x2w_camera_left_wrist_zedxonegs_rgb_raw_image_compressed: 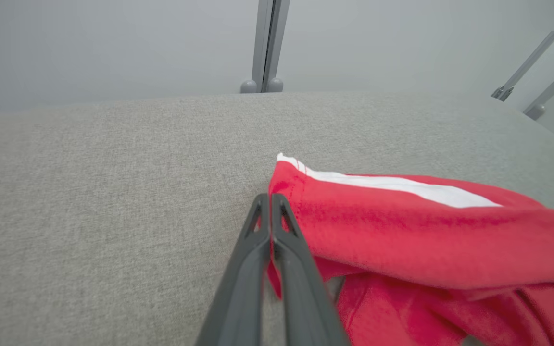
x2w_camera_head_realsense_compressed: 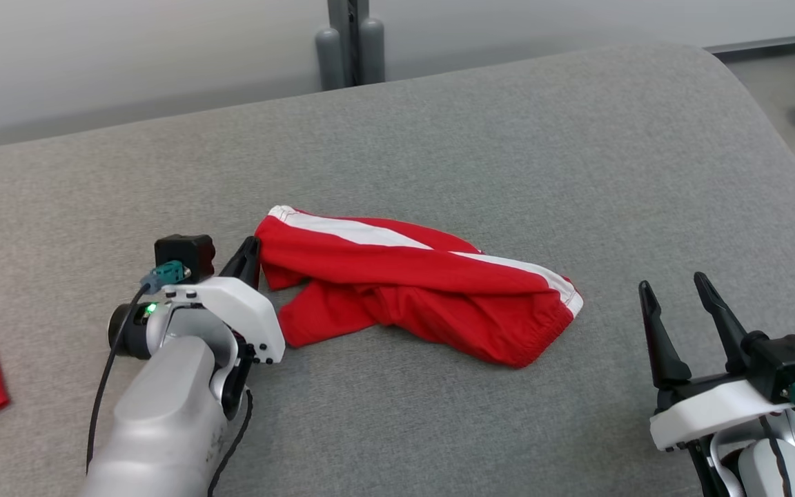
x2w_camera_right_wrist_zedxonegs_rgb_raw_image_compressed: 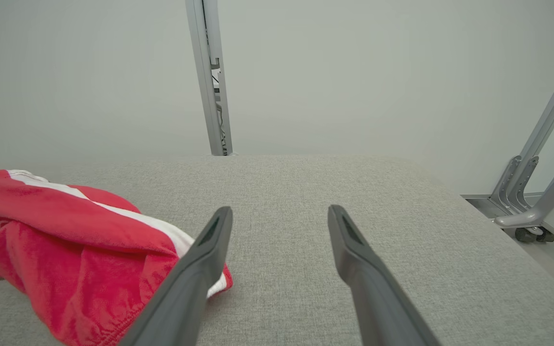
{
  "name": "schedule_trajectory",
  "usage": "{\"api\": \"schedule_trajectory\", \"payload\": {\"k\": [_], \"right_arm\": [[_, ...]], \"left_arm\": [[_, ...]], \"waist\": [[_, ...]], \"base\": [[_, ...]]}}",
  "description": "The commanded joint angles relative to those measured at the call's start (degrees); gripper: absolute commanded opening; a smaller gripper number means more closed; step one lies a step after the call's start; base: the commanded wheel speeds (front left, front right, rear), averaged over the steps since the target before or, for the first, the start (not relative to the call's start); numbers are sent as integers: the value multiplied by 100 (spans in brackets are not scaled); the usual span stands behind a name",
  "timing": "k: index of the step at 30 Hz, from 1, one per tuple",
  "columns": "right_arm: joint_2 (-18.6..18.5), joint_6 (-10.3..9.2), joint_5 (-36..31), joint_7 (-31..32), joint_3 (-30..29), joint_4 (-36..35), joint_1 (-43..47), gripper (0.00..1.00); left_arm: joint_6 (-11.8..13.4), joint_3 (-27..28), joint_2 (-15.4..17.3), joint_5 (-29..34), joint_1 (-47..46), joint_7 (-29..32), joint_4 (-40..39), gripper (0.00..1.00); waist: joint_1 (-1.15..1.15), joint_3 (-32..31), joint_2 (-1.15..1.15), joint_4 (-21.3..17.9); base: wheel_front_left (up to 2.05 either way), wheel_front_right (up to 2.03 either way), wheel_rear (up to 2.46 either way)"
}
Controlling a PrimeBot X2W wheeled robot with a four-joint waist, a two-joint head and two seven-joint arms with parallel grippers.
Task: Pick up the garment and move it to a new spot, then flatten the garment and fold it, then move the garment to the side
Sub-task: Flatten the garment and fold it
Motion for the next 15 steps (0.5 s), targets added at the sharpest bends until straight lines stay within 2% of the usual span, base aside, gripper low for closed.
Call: {"api": "schedule_trajectory", "payload": {"k": [1, 7, 10, 15], "right_arm": [[-43, -2, -1, 0, -62, -1, 88, 100], [-63, -2, 1, 0, -135, 5, 272, 100], [-73, -2, -5, 0, -139, 7, 345, 100], [-50, -2, 19, 0, -80, 52, 389, 100]], "left_arm": [[61, -16, 33, -37, 159, -103, -66, 0], [206, 10, 38, 15, 547, -204, -463, 0], [363, 209, 125, 184, 1175, -207, -1234, 0], [402, 373, 134, 536, 1986, -211, -2098, 0]], "waist": [[0, -109, 0, 133], [0, -359, 0, 520], [0, -480, 0, 863], [0, -594, 0, 1197]], "base": [[0, 0, 0], [0, 0, 0], [0, 0, 0], [0, 0, 0]]}}
